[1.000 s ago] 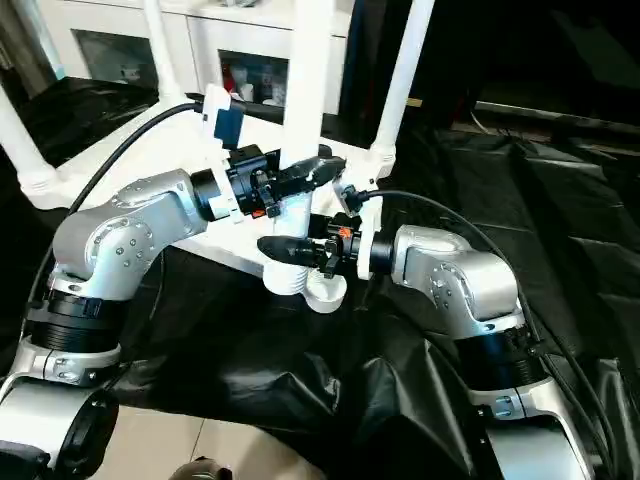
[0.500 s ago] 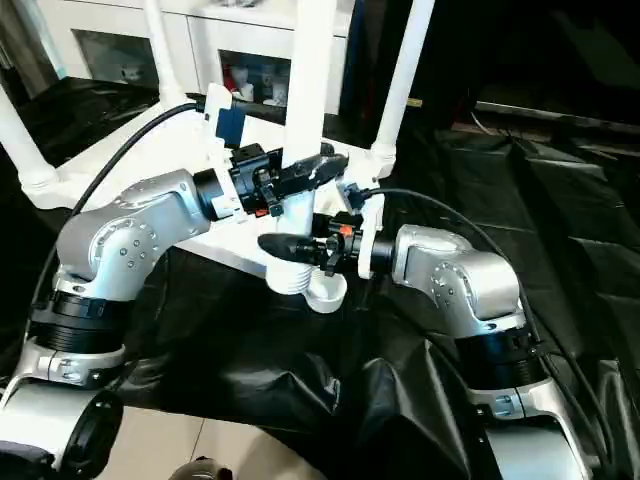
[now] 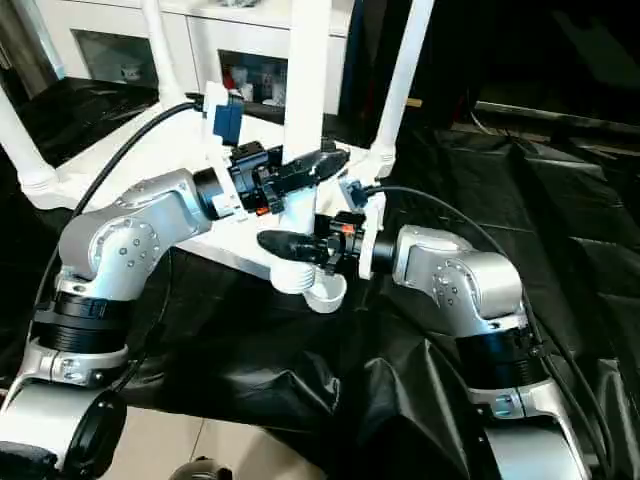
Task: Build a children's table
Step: Pick table leg
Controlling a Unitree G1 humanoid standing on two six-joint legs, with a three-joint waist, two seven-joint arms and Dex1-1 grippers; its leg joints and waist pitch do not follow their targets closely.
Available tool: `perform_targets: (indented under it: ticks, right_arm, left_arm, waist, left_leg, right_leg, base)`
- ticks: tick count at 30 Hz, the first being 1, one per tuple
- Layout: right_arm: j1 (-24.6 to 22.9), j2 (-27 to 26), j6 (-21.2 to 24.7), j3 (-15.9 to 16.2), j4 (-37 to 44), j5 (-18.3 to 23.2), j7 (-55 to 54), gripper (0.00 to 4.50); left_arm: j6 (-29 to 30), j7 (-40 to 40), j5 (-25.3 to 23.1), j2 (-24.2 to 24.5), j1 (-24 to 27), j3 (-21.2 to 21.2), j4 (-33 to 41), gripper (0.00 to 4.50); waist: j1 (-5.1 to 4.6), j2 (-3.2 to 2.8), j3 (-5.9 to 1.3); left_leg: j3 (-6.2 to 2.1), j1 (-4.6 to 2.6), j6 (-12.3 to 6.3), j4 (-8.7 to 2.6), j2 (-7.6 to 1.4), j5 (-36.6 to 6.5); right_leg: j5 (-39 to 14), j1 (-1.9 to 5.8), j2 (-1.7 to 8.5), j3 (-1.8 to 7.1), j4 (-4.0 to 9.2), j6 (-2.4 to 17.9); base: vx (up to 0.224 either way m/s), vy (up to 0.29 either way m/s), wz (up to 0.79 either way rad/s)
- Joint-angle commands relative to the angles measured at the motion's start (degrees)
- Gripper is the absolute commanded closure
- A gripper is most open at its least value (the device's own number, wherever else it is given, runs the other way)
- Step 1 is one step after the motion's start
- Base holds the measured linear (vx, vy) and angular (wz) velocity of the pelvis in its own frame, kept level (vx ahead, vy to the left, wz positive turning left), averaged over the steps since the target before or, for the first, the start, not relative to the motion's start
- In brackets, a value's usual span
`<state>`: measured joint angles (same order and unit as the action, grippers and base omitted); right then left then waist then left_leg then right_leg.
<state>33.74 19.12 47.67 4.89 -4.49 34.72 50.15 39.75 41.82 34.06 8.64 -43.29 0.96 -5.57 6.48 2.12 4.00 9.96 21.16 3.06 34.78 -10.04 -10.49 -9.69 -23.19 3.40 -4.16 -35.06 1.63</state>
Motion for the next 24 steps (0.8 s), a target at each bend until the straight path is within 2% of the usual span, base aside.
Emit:
perform_targets:
  ticks: [1, 8, 12, 13, 14, 15, 19, 20, 24]
  right_arm:
    - [0.3, 0.5, 0.8, -1.5, 1.4, 0.7, -0.3, 1.82]
    - [0.4, 0.6, 1.0, -1.5, 1.5, 0.7, -0.2, 2.43]
    - [0.4, 0.7, 0.8, -1.3, 1.5, 0.6, -0.3, 2.50]
    - [0.5, 0.8, 0.7, -1.2, 1.4, 0.6, -0.3, 2.50]
    - [0.5, 0.8, 0.6, -1.2, 1.3, 0.5, -0.3, 2.51]
    - [0.5, 0.9, 0.6, -1.2, 1.2, 0.5, -0.3, 2.52]
    - [0.6, 0.8, 0.2, -1.2, 1.1, 0.1, -0.3, 2.54]
    - [0.5, 0.8, 0.0, -1.2, 1.0, 0.0, -0.4, 2.56]
    - [0.2, 0.5, -1.0, -1.4, 1.2, -0.1, -0.3, 2.57]
  left_arm:
    - [0.1, 0.6, -0.1, 0.3, -0.4, 0.3, -0.1, 2.61]
    - [0.0, 1.3, -0.5, 0.8, -0.2, 1.0, 0.1, 2.61]
    - [-0.4, 0.9, -1.4, 1.0, -0.2, 1.3, -0.1, 2.61]
    - [0.2, 0.2, -1.1, 0.7, -0.5, 1.0, -0.6, 2.61]
    - [-0.2, 0.1, -1.5, 0.8, -0.6, 1.0, -0.9, 2.05]
    - [-0.5, 0.3, -1.7, 0.9, -0.6, 1.1, -1.1, 1.91]
    - [-0.5, -1.0, -0.7, 0.2, -0.9, -0.8, -1.7, 1.70]
    - [-2.2, -2.1, -0.9, -0.4, -0.9, -1.9, -2.0, 1.64]
    - [-6.6, -4.9, 0.8, -2.4, -1.4, -6.5, -2.8, 1.60]
  waist:
    - [0.15, 0.39, -4.61]
    - [0.16, 0.36, -4.63]
    - [0.17, 0.33, -4.61]
    - [0.15, 0.48, -4.61]
    - [0.18, 0.46, -4.63]
    - [0.17, 0.46, -4.60]
    - [0.23, 0.26, -4.69]
    - [0.22, 0.14, -4.68]
    - [0.22, 0.32, -4.71]
  left_leg:
    - [-0.90, -0.47, -0.51, -3.75, -2.87, -5.9]
    - [-0.91, -0.48, -0.28, -3.76, -2.89, -6.0]
    - [-0.90, -0.51, -0.21, -3.77, -2.89, -6.2]
    - [-0.89, -0.50, -0.18, -3.77, -2.90, -6.1]
    - [-0.89, -0.48, -0.21, -3.74, -2.88, -6.0]
    - [-0.86, -0.46, -0.30, -3.74, -2.82, -5.9]
    - [-0.93, -0.48, -0.22, -3.73, -2.85, -5.7]
    - [-0.93, -0.46, -0.19, -3.70, -2.87, -5.8]
    - [-0.93, -0.41, -0.35, -3.65, -2.85, -6.0]
  right_leg:
    - [-13.7, 3.52, 5.06, 3.01, 3.99, 8.3]
    - [-13.6, 3.52, 5.10, 3.03, 3.95, 8.3]
    - [-14.0, 3.48, 5.11, 3.02, 4.02, 8.2]
    - [-13.9, 3.50, 5.09, 3.02, 4.00, 8.2]
    - [-13.8, 3.51, 5.10, 3.04, 3.96, 8.2]
    - [-13.9, 3.50, 5.08, 3.04, 4.01, 8.1]
    - [-13.4, 3.55, 5.10, 3.03, 3.89, 8.2]
    - [-13.0, 3.51, 5.09, 3.03, 3.91, 8.3]
    - [-12.4, 3.67, 5.12, 2.99, 4.01, 8.7]
  base:
    - [0.000, 0.000, 0.00]
    - [0.000, 0.000, 0.00]
    - [0.000, 0.000, 0.00]
    - [0.000, 0.000, 0.00]
    - [0.000, 0.000, 0.00]
    - [0.000, 0.000, 0.00]
    - [0.000, 0.000, 0.00]
    - [0.000, 0.000, 0.00]
    - [0.000, 0.000, 0.00]
